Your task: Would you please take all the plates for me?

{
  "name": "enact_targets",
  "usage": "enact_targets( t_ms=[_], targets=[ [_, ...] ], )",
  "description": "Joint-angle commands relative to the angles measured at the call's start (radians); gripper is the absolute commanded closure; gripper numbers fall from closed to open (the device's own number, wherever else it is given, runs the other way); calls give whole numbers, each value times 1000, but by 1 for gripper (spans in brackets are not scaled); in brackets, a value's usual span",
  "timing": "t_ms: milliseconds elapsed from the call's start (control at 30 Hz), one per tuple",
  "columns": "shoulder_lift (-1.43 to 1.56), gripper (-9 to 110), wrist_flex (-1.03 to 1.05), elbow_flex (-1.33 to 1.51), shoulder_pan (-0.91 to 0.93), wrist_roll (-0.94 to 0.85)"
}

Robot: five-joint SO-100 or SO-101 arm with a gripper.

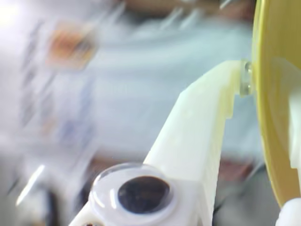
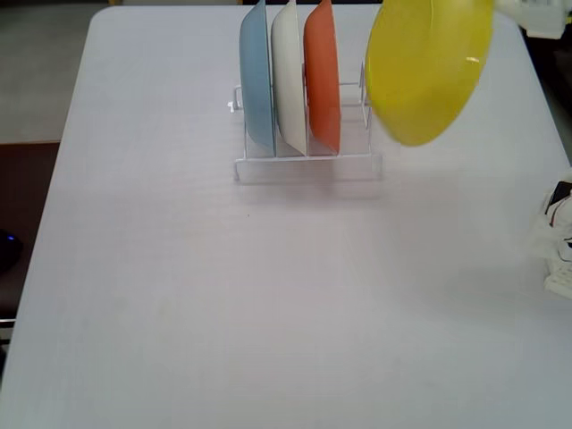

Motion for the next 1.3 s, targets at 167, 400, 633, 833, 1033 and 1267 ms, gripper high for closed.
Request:
enact_targets(
  t_ms=[167, 400, 633, 833, 1033, 1267],
  targets=[
    [120, 102, -290, 179, -324, 60],
    [123, 102, -723, 422, -528, -14],
    [78, 102, -1127, 621, -606, -55],
    [26, 102, -1273, 638, -629, -91],
    [6, 102, -1304, 640, -629, -100],
    [9, 102, -1307, 658, -626, -91]
  ],
)
